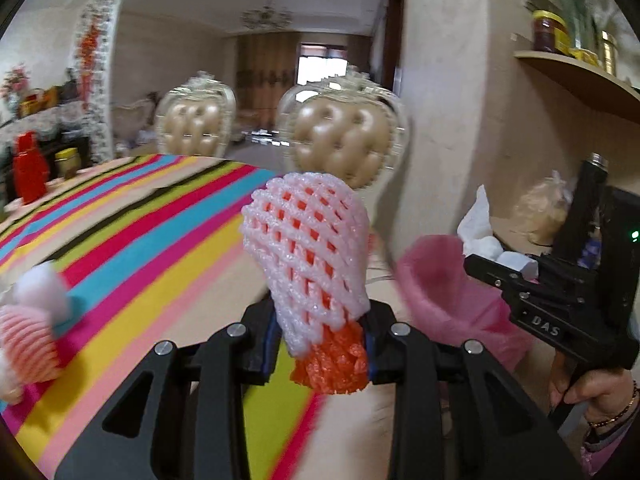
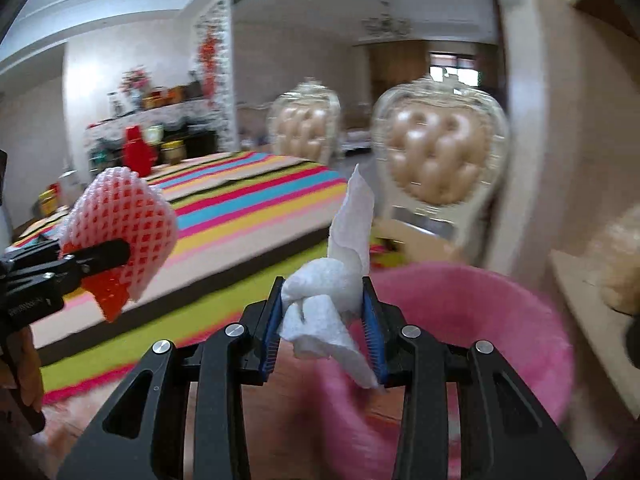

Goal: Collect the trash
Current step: 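Carry the foam net and tissue to the pink bin and release both, then return to the table and grasp the pink foam net with the right tool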

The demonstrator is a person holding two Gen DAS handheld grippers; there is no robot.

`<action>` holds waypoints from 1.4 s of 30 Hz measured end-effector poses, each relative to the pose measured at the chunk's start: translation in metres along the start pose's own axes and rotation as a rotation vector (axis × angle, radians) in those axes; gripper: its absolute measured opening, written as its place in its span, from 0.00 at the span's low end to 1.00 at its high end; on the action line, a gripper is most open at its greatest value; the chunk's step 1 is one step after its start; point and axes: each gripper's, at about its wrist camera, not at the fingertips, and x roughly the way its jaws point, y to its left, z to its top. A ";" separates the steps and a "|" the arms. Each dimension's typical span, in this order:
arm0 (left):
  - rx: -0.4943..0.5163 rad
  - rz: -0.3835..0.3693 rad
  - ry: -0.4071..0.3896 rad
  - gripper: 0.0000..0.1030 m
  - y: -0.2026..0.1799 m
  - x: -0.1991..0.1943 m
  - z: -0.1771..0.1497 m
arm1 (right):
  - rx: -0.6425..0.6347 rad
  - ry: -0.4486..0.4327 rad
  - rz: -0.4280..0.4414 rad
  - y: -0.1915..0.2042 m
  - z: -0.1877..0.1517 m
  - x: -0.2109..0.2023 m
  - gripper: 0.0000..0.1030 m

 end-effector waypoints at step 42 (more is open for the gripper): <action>0.097 0.165 0.102 0.96 -0.004 0.049 0.004 | 0.011 0.069 -0.035 -0.029 -0.015 0.007 0.78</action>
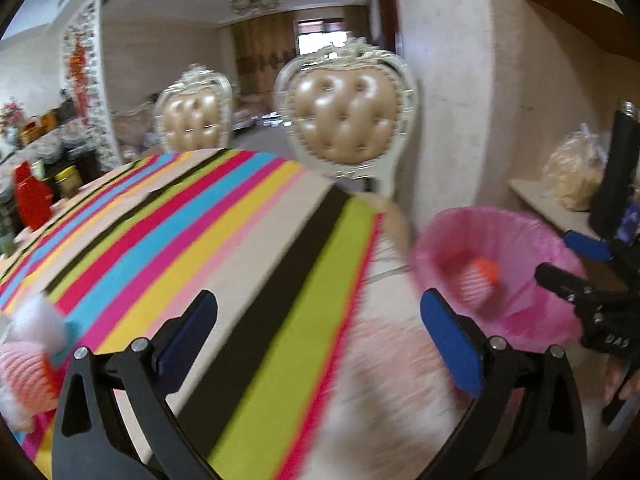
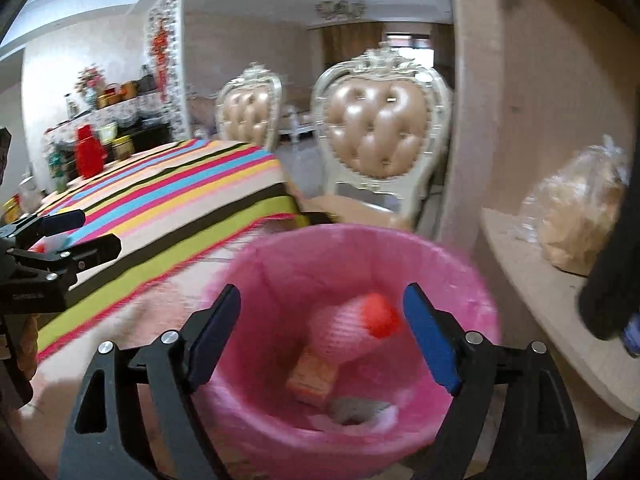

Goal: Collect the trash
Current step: 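Return to the table and grasp the pink foam net with the right tool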

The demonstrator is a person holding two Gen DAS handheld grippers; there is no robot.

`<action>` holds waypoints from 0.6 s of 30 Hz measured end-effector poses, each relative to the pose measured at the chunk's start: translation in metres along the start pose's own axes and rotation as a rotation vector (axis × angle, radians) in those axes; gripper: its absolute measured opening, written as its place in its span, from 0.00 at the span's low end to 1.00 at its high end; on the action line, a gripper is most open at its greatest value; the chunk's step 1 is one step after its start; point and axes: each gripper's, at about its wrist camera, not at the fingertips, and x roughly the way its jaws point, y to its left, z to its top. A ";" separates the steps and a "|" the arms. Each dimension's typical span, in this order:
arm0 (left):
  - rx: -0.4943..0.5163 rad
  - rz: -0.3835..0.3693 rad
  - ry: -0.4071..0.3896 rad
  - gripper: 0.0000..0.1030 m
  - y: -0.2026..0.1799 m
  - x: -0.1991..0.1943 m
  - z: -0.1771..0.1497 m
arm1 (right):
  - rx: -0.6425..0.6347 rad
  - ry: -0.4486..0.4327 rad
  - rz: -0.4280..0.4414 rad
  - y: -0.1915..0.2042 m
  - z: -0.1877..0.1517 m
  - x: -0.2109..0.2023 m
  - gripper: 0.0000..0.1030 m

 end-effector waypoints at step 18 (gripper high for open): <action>-0.353 0.448 0.023 0.96 0.245 -0.130 -0.099 | -0.361 0.065 0.450 0.260 0.023 0.031 0.82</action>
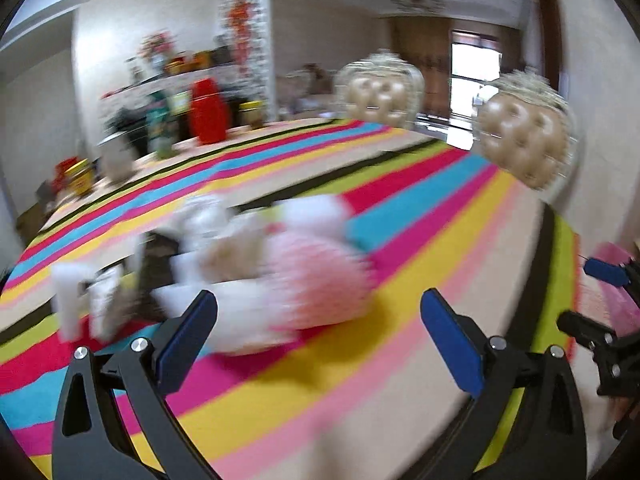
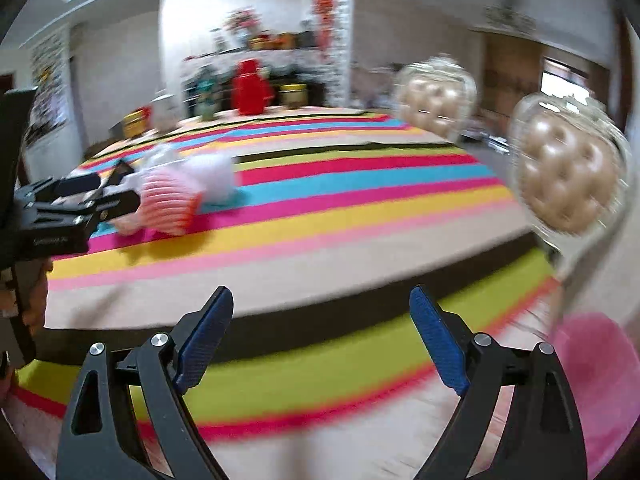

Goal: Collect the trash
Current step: 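Return to the table and grasp the pink foam net with the right tool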

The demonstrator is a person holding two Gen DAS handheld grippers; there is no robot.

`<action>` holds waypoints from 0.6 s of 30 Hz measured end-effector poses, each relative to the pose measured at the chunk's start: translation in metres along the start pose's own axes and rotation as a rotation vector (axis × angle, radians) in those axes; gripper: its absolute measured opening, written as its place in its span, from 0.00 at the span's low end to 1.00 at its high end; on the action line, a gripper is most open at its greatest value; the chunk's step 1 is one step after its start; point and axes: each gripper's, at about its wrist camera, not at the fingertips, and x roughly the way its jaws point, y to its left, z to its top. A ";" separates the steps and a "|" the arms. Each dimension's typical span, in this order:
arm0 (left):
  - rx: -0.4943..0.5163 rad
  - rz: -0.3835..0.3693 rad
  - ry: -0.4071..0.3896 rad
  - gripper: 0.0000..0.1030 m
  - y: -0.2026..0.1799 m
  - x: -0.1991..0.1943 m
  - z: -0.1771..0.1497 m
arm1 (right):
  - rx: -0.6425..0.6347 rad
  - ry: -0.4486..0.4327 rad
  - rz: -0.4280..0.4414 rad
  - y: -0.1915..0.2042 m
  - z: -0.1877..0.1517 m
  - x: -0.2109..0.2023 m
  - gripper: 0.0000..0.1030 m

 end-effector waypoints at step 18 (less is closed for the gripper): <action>-0.339 0.213 0.028 0.96 0.162 0.004 -0.030 | -0.133 0.103 0.191 0.108 0.076 0.110 0.82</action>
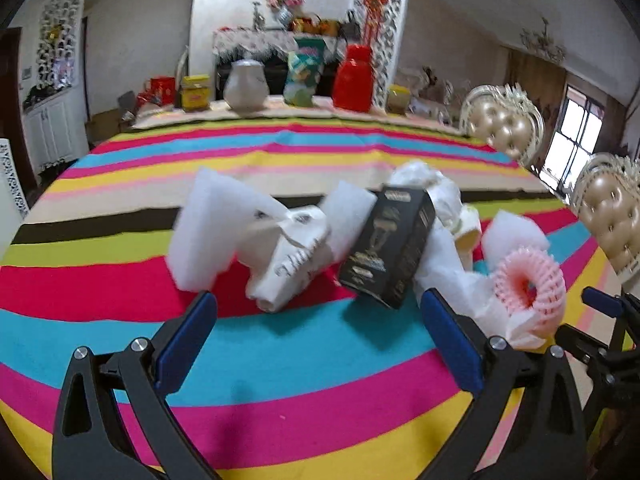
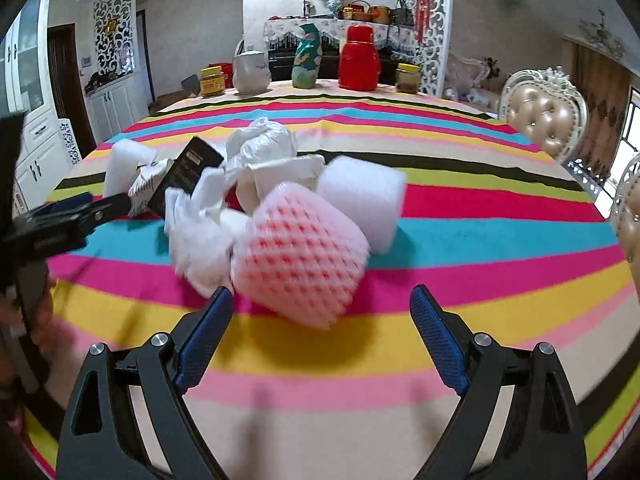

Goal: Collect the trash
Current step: 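Return to the table and grasp the pink foam net with the right tool, then grasp the white tissue with the left tool while the right holds the foam net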

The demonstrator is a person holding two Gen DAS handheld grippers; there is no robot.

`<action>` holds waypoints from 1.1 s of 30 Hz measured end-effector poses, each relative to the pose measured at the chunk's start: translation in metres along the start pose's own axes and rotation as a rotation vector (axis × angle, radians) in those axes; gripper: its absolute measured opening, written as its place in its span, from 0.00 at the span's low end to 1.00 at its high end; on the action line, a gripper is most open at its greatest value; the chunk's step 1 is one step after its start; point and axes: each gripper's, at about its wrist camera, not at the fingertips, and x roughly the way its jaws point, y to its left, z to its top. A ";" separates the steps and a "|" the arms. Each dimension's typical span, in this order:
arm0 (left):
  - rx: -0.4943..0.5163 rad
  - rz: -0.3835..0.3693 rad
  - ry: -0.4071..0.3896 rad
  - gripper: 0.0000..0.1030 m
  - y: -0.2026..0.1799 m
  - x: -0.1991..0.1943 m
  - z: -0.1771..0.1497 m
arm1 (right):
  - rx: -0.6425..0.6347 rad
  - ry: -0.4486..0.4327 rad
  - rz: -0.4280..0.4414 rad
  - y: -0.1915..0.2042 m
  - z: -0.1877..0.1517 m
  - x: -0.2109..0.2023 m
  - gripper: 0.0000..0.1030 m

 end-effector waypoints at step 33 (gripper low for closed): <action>0.157 -0.126 0.171 0.95 -0.108 0.026 -0.008 | 0.306 -0.165 0.011 -0.056 -0.031 -0.035 0.35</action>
